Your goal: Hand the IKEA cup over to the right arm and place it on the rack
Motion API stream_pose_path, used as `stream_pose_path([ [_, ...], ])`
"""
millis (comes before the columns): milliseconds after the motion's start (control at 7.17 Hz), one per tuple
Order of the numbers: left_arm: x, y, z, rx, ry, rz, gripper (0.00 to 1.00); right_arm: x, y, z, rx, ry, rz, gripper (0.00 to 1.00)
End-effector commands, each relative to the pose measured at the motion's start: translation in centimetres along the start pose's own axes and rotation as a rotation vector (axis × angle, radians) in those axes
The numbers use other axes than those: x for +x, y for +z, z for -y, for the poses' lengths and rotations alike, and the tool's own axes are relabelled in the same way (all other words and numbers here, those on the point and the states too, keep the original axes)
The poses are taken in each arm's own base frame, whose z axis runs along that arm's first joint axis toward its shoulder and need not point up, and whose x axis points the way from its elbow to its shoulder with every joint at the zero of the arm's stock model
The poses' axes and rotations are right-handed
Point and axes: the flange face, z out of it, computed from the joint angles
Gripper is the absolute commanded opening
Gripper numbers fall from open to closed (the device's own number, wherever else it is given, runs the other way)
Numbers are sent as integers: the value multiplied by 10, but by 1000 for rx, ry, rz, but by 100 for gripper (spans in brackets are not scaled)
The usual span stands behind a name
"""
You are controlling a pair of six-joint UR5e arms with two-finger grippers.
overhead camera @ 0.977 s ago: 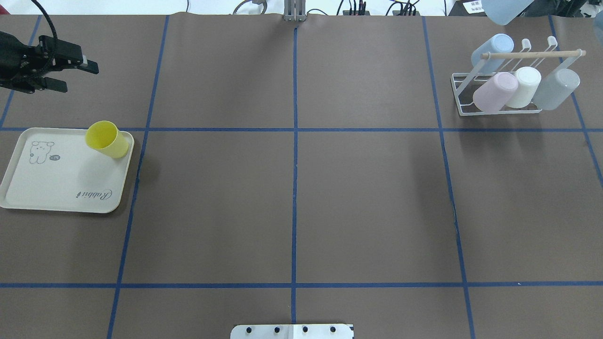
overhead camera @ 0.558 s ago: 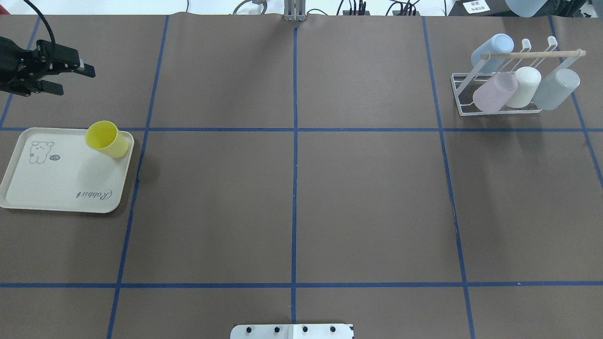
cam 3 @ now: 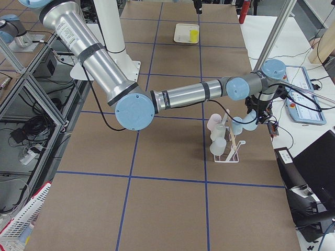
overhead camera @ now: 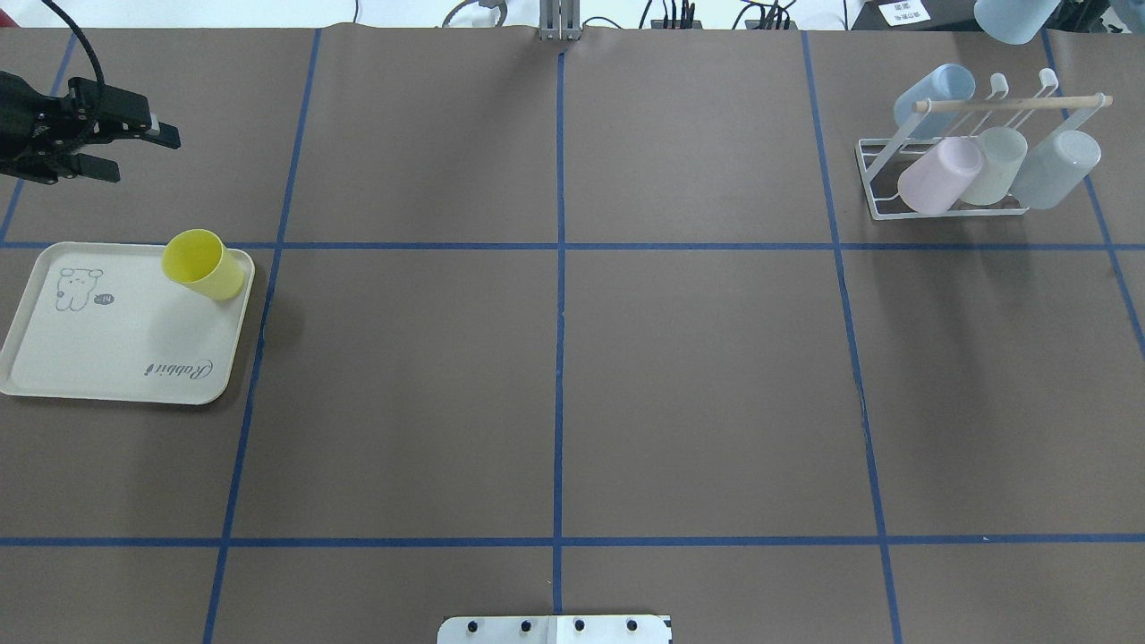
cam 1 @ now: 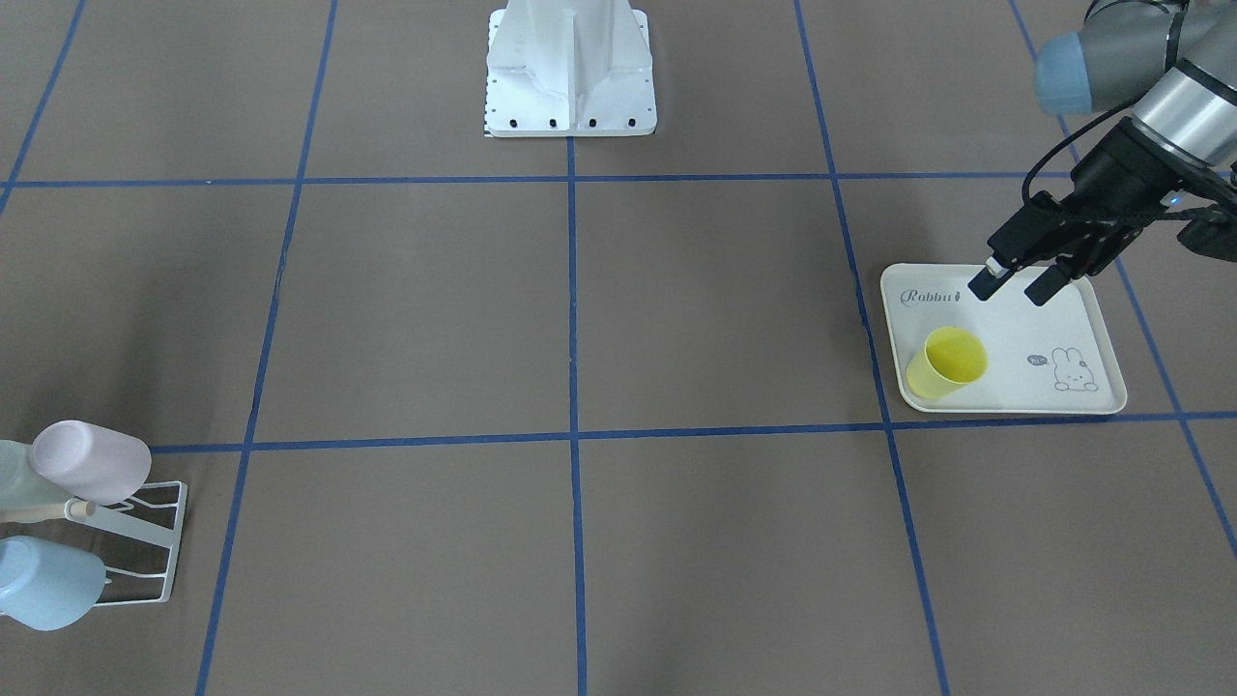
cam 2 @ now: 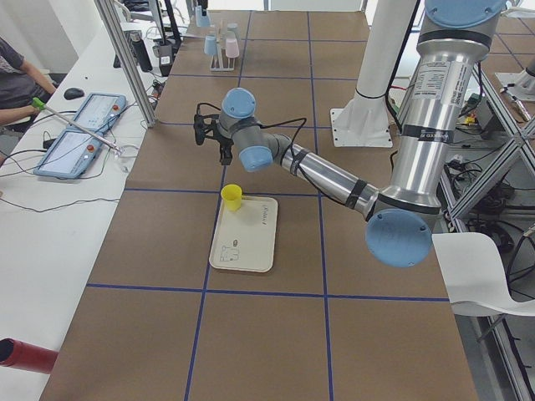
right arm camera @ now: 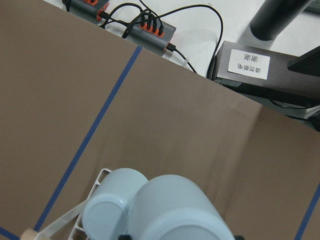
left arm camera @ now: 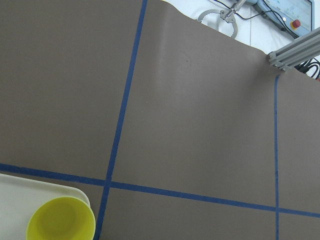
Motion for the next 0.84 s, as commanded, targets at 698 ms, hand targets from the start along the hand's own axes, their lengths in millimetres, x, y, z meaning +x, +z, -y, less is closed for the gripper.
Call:
stream_pose_path([
  [698,2,-3,-1,3,4,-5,100,2,31,-13,-45,-21,7,46],
])
